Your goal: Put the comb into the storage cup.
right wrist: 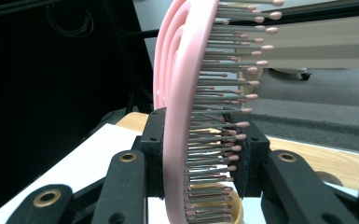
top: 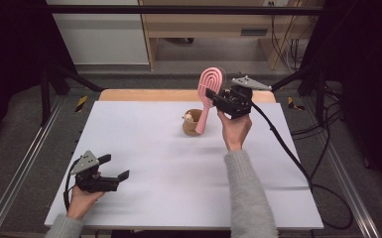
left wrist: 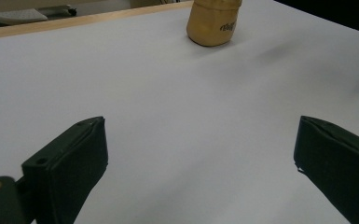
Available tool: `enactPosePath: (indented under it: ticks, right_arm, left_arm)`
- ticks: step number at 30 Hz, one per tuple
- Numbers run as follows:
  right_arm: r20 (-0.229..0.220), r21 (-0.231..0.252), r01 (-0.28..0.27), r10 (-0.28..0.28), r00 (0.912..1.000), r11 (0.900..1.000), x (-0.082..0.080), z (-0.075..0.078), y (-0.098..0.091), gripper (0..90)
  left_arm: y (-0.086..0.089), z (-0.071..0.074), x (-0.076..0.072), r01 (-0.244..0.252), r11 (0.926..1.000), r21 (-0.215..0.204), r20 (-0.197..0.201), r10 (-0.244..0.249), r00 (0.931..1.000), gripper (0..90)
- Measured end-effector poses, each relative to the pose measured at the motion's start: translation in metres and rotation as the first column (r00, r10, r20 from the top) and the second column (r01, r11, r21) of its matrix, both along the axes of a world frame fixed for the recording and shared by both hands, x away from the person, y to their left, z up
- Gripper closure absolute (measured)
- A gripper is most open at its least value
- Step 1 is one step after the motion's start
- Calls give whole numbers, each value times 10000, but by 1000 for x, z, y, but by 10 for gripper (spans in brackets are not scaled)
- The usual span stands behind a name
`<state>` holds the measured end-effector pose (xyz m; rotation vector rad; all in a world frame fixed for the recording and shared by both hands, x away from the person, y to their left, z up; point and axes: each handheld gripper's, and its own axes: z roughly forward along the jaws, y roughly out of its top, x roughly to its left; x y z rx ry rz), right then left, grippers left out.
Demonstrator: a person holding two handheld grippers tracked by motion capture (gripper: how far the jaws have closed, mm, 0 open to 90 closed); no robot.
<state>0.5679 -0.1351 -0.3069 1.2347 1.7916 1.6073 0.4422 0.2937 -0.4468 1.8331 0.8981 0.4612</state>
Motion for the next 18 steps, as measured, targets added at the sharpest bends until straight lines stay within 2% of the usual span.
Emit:
enactPosePath:
  ticks: [6, 18]
  right_arm:
    - [21, -43, 238, -237, 9997, 9997, 8, 0, -2, 634]
    - [238, 51, 601, -602, 9979, 9982, 19, 11, -1, 634]
  left_arm:
    - [0, 0, 0, -13, 10000, -33, 2, 13, 10000, 27]
    - [1, -1, 1, 5, 10000, 14, -69, -5, 10000, 27]
